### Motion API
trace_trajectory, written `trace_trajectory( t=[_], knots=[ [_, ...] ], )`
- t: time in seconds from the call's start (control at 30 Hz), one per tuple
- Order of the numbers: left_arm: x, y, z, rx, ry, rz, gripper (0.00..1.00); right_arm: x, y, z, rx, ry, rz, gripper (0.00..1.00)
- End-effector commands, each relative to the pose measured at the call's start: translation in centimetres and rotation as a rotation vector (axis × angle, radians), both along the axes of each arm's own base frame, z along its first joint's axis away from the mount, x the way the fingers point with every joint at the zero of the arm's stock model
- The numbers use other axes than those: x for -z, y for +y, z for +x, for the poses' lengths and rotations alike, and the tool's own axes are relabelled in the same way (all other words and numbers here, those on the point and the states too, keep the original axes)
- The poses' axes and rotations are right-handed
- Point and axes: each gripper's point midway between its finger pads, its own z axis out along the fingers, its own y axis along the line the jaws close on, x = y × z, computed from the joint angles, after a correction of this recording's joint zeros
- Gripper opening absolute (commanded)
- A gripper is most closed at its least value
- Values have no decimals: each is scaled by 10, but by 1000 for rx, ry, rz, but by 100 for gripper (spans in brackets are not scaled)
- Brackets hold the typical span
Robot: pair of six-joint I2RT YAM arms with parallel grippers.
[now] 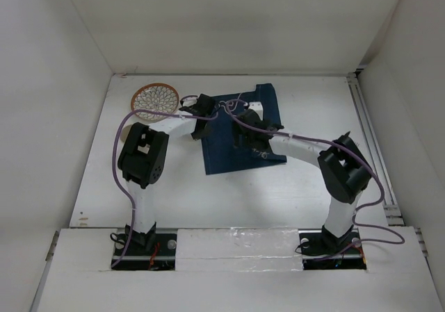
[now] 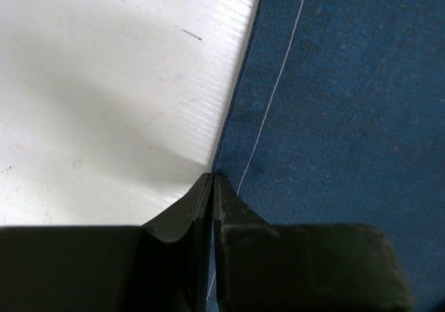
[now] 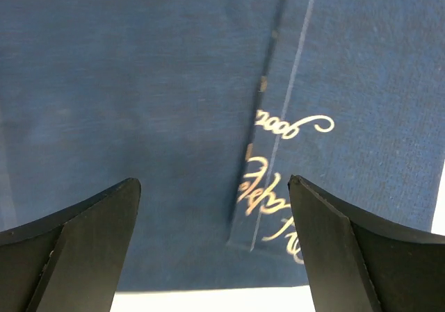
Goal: Set the dinner table for one person
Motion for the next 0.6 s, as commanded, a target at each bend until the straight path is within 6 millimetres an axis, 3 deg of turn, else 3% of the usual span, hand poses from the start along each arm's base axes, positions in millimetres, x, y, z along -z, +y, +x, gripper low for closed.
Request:
trace_trajectory(
  t=[0.0, 0.2, 0.23, 0.3, 0.37, 0.47, 0.5, 0.53, 0.57],
  knots=[
    [-16, 1, 2, -17, -39, -22, 0, 10, -15, 7, 76, 4, -80, 93],
    [-17, 3, 1, -21, -43, -15, 0, 25, -20, 3, 115, 18, -112, 81],
    [-17, 5, 1, -25, -47, -8, 0, 25, -21, 3, 129, 12, -111, 73],
    [-13, 5, 1, -25, -37, -3, 0, 31, -27, -1, 134, 21, -131, 68],
    [-16, 4, 3, -25, -45, -7, 0, 33, -27, -1, 141, 21, -124, 55],
    [-12, 4, 3, -25, -37, -3, 0, 32, -31, -4, 146, 13, -126, 25],
    [-12, 4, 3, -25, -37, -3, 0, 32, -31, -4, 146, 13, -126, 20],
    [-15, 3, 5, -25, -45, -7, 0, 32, -33, -3, 152, 7, -133, 6],
    [-15, 3, 5, -25, -45, -7, 0, 32, -33, -3, 152, 7, -133, 6]
  ],
)
